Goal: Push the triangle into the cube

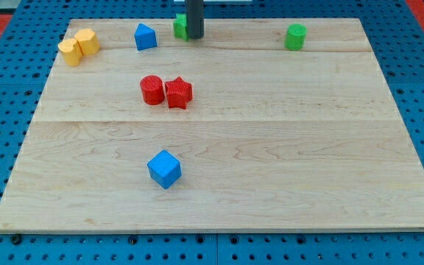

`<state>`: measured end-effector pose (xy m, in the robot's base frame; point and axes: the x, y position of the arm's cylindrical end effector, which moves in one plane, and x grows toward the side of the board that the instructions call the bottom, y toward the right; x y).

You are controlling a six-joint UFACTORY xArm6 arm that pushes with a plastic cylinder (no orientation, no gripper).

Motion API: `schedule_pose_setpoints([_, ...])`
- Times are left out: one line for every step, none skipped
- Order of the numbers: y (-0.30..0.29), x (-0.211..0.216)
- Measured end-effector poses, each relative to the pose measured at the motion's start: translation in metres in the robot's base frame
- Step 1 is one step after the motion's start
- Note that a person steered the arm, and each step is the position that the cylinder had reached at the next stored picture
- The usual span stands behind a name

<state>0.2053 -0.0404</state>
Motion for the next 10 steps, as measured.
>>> schedule_pose_setpoints([-0.002, -0.013])
schedule_pose_setpoints([0.008, -0.013])
schedule_pose_setpoints([0.001, -0.011])
schedule_pose_setpoints([-0.046, 0.026])
schedule_pose_setpoints([-0.053, 0.058])
schedule_pose_setpoints([-0.015, 0.026])
schedule_pose_setpoints([-0.066, 0.001])
schedule_pose_setpoints([-0.104, 0.036])
schedule_pose_setpoints([-0.098, 0.089])
schedule_pose_setpoints([-0.096, 0.144])
